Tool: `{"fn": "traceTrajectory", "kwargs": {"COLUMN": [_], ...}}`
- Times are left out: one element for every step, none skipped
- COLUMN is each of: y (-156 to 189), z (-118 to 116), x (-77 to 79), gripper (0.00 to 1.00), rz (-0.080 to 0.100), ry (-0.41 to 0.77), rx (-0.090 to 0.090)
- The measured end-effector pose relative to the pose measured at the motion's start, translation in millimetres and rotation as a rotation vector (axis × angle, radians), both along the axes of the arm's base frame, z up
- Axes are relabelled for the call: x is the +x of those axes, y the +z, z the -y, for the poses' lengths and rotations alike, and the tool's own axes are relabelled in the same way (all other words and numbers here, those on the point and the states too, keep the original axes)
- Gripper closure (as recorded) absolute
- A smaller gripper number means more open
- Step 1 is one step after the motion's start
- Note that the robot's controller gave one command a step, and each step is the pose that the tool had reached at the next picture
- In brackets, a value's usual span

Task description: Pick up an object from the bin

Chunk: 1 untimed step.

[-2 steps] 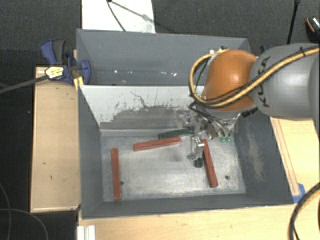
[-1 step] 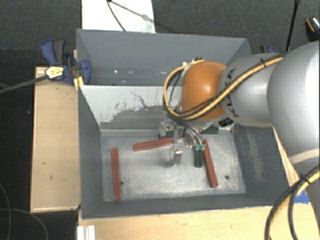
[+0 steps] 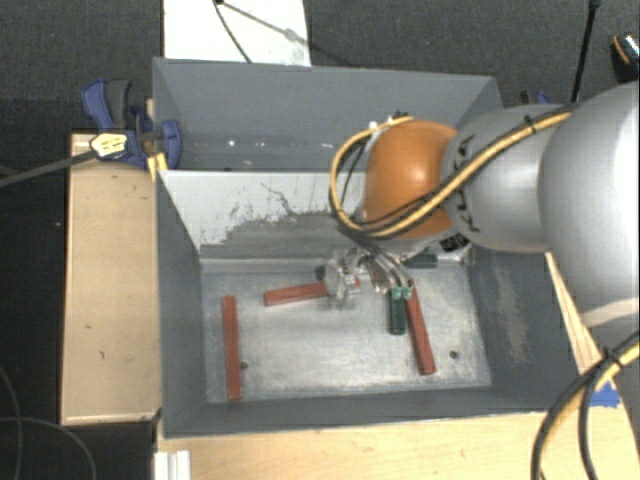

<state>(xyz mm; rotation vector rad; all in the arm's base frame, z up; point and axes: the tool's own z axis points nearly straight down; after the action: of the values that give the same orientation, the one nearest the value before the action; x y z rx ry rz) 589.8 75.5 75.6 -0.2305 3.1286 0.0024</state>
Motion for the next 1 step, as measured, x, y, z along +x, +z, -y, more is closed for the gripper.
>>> {"fn": "traceTrajectory", "kwargs": {"y": [42.5], "z": [9.6], "x": [-42.8], "gripper": [1.00], "rz": [-0.001], "ry": [0.220], "rx": [-0.002]}}
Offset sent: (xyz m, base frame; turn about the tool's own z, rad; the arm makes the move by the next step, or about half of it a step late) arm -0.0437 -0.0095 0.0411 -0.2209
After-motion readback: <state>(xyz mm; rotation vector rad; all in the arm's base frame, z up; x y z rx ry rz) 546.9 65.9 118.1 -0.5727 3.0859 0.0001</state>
